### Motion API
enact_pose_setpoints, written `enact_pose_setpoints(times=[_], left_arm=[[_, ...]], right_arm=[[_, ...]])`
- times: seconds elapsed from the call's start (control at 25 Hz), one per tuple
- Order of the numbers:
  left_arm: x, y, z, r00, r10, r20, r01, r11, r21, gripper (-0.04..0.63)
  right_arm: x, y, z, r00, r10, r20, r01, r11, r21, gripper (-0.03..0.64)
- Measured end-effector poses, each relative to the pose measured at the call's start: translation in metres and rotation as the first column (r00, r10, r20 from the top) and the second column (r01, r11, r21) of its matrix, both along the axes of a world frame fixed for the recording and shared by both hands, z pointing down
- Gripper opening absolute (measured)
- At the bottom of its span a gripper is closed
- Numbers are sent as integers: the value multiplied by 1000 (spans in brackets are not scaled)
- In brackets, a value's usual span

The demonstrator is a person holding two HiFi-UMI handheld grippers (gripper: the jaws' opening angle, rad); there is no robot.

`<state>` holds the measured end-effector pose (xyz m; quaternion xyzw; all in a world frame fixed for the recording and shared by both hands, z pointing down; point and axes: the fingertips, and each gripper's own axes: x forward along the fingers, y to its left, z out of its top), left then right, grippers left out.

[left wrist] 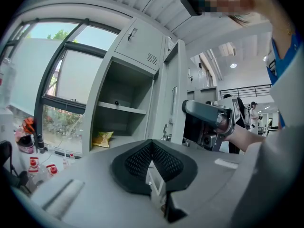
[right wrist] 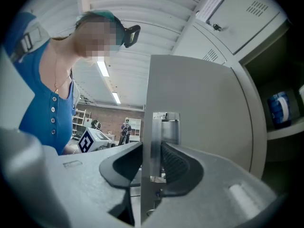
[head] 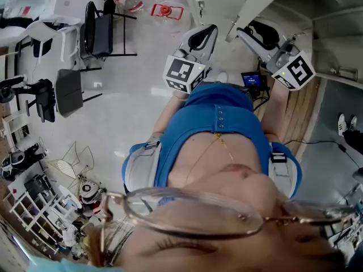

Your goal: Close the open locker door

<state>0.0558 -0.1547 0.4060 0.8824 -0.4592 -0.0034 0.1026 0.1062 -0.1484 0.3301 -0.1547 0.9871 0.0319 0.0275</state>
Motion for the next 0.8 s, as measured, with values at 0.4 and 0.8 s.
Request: enact_pose_setpoints(times=[0.4,0.8], left_arm=[[-44,-41,-5,993,116,12,-116,993,10,0],[-79,-62,-1,991,135,-1,-135,991,3,0]], right_arm=[[-60,-32,1,997,81,0,-81,997,-17,109],[-92,-61,0,990,140,-4,-140,990,-35,100]])
